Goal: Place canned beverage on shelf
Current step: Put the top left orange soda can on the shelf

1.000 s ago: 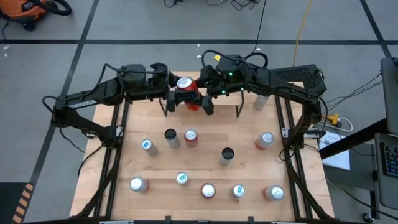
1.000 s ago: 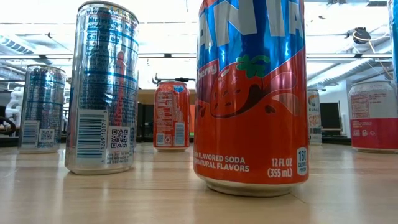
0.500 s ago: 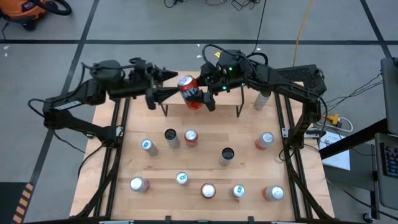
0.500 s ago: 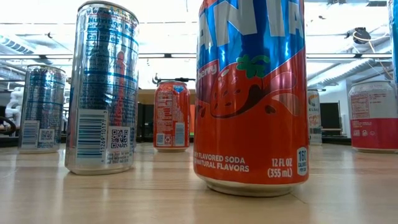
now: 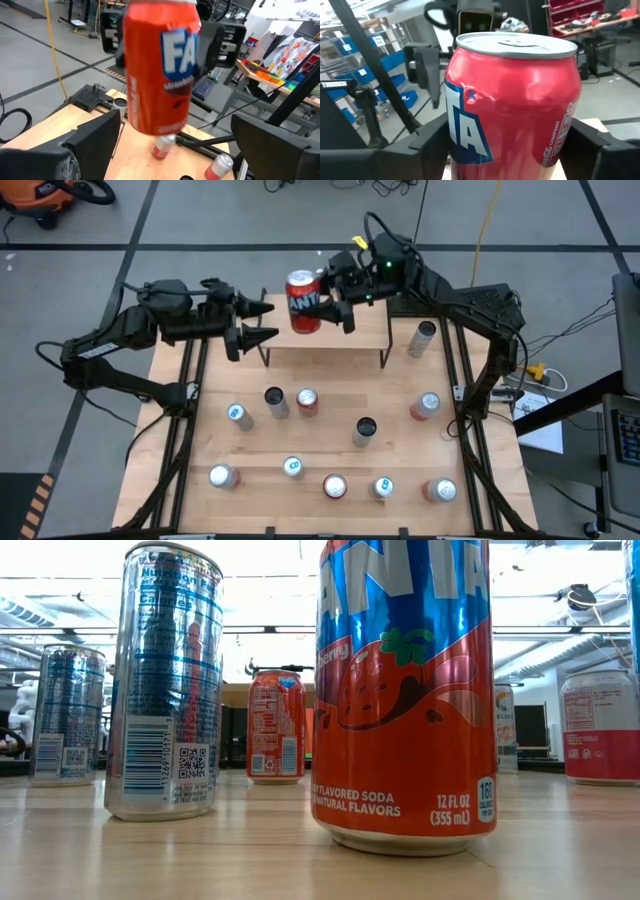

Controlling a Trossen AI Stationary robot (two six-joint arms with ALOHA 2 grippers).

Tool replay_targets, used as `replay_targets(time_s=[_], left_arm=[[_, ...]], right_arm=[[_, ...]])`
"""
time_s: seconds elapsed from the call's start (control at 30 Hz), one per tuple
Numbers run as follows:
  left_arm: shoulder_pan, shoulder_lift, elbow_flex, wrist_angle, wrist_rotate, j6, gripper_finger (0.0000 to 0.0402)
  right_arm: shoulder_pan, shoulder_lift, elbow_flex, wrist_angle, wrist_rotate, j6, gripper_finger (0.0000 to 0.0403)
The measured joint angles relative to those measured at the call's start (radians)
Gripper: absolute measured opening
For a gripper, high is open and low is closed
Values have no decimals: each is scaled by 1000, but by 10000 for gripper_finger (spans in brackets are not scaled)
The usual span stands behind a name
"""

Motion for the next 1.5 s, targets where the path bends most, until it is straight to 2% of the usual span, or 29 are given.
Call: replay_targets(time_s=[0.23,0.4,0.57,0.9,1.07,1.5], left_arm=[[0,1,0,-10,-23,8,382],[6,1,0,-12,-48,9,382],[9,1,0,-13,-83,7,382],[9,5,0,-57,-161,-16,382],[10,8,0,-61,-214,-10,382],[15,23,-1,-66,-215,-14,382]], right_arm=[[-38,0,-5,-29,4,-31,269],[-47,-1,-68,-24,-23,-54,269],[-86,-1,-199,132,-56,-48,269],[-275,11,-424,415,-181,0,268],[-338,56,-434,433,-212,-51,268],[-387,110,-434,428,-233,-236,269]])
